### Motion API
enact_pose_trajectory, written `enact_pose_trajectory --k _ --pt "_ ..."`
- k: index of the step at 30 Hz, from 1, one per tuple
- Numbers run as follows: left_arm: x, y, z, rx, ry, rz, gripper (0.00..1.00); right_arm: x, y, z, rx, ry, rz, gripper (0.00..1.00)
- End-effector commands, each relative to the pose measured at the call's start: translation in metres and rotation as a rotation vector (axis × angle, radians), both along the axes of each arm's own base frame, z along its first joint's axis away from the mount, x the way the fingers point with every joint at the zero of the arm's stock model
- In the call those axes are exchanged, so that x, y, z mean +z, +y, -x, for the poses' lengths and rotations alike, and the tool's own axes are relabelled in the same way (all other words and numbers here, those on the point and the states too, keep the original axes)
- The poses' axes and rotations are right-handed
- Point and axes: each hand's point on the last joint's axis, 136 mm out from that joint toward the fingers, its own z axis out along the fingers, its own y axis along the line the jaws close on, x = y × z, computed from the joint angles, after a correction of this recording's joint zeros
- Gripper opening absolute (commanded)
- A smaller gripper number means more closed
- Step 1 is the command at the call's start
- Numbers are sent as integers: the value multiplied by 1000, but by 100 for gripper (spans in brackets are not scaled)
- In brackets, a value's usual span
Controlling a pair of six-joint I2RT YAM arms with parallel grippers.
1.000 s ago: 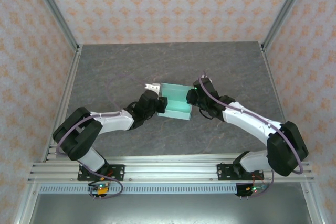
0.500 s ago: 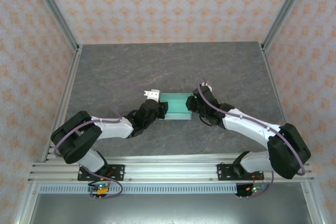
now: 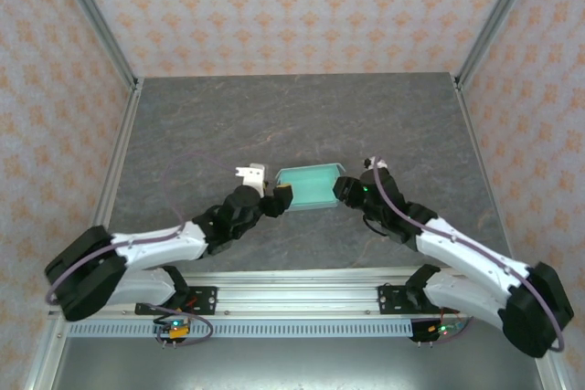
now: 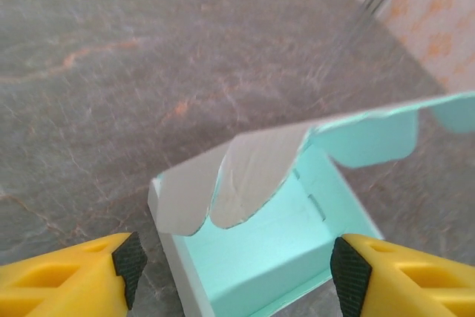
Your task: Fold the paper box
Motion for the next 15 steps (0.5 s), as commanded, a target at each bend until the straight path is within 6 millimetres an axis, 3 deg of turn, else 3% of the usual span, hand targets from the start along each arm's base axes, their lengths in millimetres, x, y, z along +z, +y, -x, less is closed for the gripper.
enact_pose_trajectory --k 1,4,8,10,12,15 --pt "20 26 9 75 -26 22 75 9 -22 7 -78 -8 28 58" --pt "47 53 14 177 -63 71 89 32 -29 2 -111 -55 32 67" --pt "75 84 6 290 -83 101 93 54 -34 -20 -136 -77 53 75" --pt "79 95 -6 350 -12 185 100 56 -47 -35 -220 3 15 84" --pt "78 106 -18 423 94 291 100 54 -55 -47 -276 110 -34 90" --pt "78 99 -35 433 238 393 100 56 -38 -62 -255 258 -175 93"
